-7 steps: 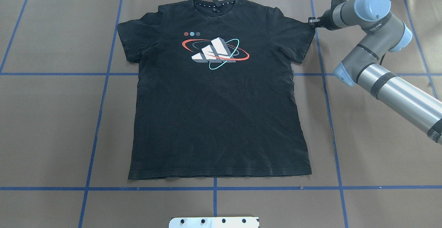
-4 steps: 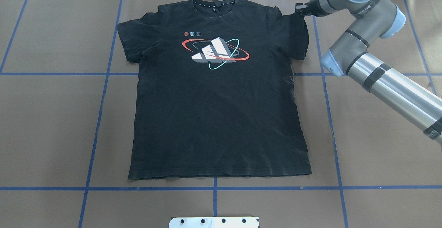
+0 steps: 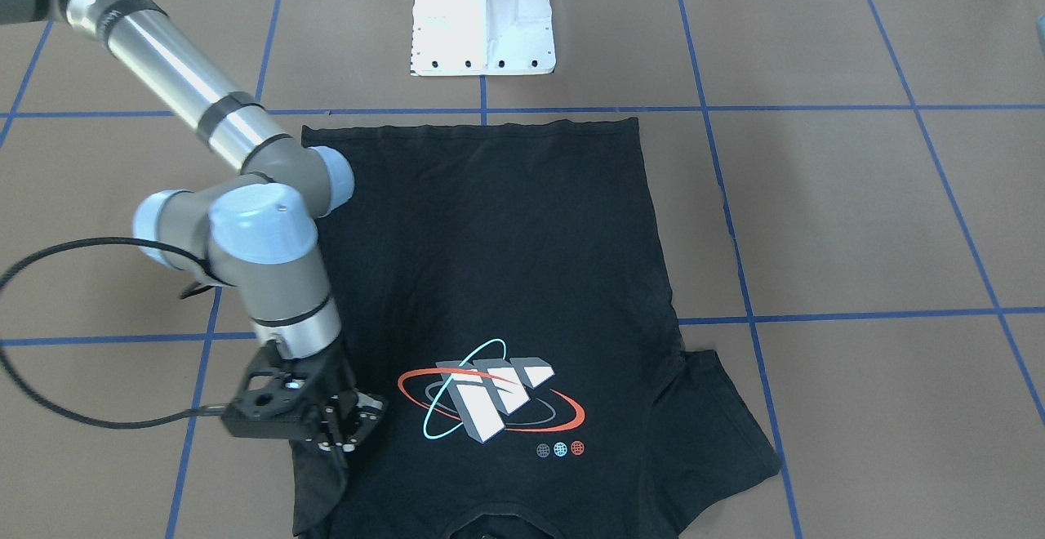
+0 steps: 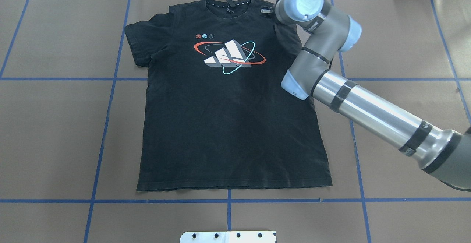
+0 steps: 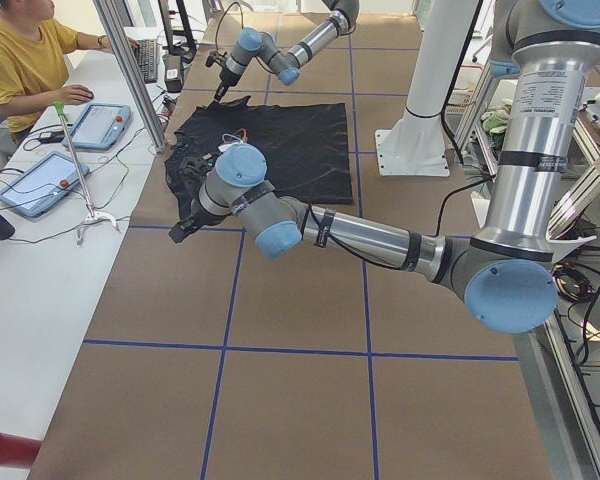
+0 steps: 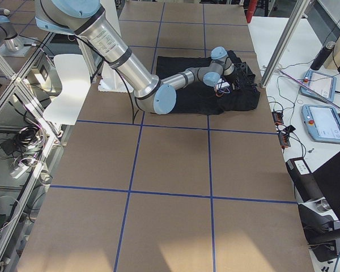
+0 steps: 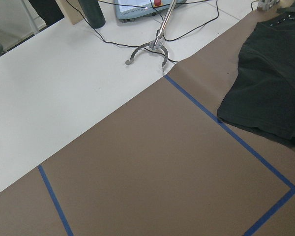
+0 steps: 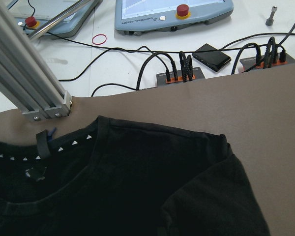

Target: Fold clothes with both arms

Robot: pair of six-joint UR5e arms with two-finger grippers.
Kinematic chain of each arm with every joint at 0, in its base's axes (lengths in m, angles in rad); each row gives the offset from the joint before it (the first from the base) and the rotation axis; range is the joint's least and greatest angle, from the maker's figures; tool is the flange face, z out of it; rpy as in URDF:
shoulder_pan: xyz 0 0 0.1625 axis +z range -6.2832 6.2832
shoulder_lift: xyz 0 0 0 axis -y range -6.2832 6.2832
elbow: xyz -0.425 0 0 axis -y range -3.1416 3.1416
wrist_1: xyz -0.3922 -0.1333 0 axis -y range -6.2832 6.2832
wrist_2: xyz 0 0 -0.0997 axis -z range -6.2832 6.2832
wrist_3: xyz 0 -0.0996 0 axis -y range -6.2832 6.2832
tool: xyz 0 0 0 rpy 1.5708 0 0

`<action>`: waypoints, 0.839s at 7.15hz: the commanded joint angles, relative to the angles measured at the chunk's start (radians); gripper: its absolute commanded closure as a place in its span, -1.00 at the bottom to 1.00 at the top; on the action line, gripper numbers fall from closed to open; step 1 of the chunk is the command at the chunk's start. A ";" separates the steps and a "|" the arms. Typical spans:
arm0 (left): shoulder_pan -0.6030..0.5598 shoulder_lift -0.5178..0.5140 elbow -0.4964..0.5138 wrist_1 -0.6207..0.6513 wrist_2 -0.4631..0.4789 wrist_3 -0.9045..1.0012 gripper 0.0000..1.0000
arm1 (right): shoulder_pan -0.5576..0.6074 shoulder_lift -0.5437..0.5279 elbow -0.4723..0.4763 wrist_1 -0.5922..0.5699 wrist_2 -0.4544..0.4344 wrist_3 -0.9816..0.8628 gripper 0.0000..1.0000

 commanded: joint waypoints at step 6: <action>0.033 -0.011 0.003 -0.003 0.008 -0.002 -1.00 | 0.005 0.029 -0.006 -0.045 0.072 -0.015 -1.00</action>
